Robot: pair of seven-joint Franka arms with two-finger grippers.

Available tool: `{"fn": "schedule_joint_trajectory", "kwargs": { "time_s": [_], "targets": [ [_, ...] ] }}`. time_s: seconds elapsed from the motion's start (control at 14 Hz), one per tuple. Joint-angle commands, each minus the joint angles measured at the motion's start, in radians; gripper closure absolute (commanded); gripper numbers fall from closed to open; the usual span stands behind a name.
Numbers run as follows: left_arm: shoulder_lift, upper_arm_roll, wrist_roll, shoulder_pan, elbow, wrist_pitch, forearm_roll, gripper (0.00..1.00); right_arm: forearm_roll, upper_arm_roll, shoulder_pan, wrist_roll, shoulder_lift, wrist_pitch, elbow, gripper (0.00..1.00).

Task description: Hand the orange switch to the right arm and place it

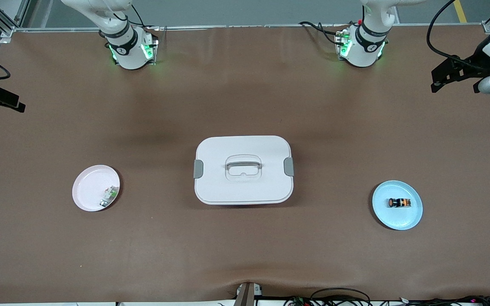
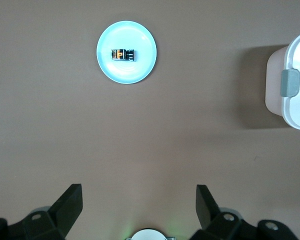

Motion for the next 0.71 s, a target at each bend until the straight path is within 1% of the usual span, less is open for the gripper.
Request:
{"fn": "schedule_joint_trajectory", "kwargs": {
  "time_s": [0.0, 0.36, 0.5, 0.64],
  "targets": [
    [0.004, -0.005, 0.003, 0.006, 0.016, -0.015, 0.003, 0.00, 0.004, 0.003, -0.006, -0.007, 0.003, -0.011, 0.012, 0.00],
    [0.023, -0.002, 0.002, 0.009, 0.017, -0.013, 0.004, 0.00, 0.004, 0.003, -0.006, -0.007, 0.003, -0.009, 0.012, 0.00],
    [0.058, 0.017, 0.006, 0.012, 0.017, 0.002, 0.004, 0.00, 0.004, 0.003, -0.004, -0.007, 0.003, -0.009, 0.012, 0.00],
    [0.090, 0.038, 0.006, 0.012, 0.011, 0.053, 0.006, 0.00, 0.003, 0.003, -0.004, -0.007, 0.003, -0.011, 0.012, 0.00]
  ]
}}
